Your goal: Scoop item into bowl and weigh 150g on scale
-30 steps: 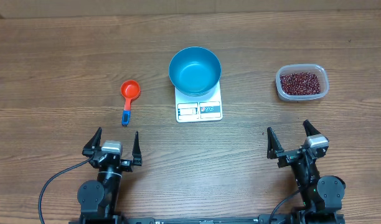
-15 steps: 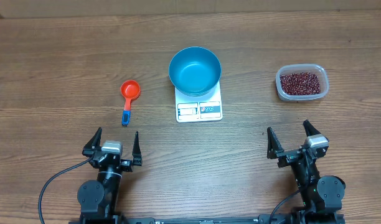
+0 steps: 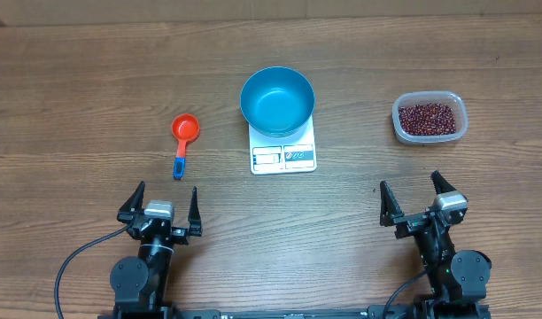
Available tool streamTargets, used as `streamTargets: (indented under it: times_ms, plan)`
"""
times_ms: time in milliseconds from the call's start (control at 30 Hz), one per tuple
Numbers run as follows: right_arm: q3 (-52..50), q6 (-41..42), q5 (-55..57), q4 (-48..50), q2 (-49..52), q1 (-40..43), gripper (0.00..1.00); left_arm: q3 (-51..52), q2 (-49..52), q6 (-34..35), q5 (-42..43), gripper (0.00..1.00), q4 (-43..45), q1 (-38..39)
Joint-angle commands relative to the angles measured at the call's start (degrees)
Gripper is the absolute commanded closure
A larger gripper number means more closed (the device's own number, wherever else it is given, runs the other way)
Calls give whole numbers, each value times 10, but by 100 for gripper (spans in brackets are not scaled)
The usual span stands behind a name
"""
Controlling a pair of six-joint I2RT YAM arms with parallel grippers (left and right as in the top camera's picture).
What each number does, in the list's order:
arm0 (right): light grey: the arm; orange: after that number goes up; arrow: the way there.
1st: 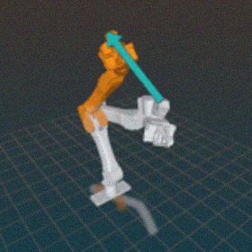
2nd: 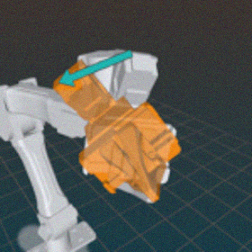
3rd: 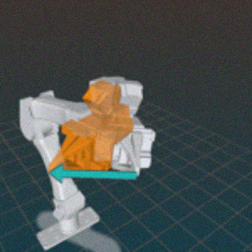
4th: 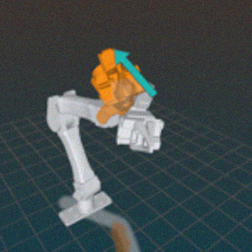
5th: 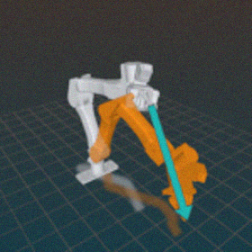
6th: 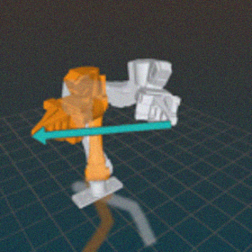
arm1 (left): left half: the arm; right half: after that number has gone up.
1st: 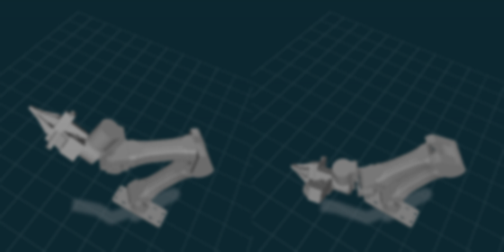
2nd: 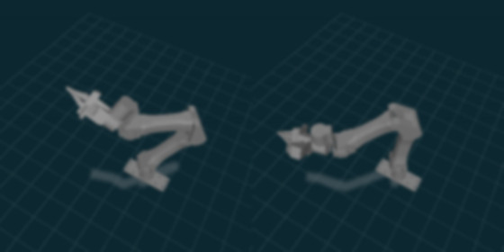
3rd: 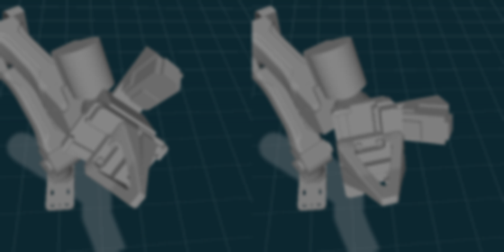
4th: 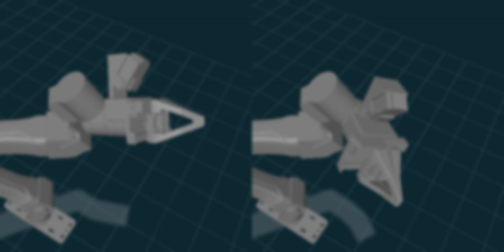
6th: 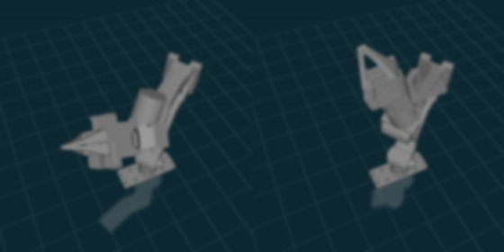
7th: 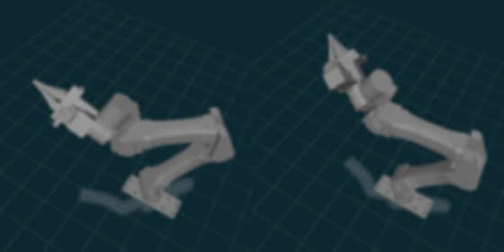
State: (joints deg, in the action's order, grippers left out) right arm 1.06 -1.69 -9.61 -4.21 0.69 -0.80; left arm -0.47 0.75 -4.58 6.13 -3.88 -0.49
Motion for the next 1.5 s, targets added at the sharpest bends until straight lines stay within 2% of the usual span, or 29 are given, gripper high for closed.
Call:
streamTargets:
  times_ms: [0,600,867,1167,1467]
  plan:
    - [-6,2,6,2,-5,-2,0,2,-5,10,-2,0,-2,-2]
    - [-6,2,6,2,-5,-2,0,2,-5,10,-2,0,-2,-2]
    - [-6,2,6,2,-5,-2,0,0,-5,33,-2,0,-3,-2]
    - [-6,2,6,2,-5,-2,0,-28,-5,33,-2,0,-44,-2]
    - [-6,2,6,2,-5,-2,0,-97,1,33,-8,0,-104,-2]
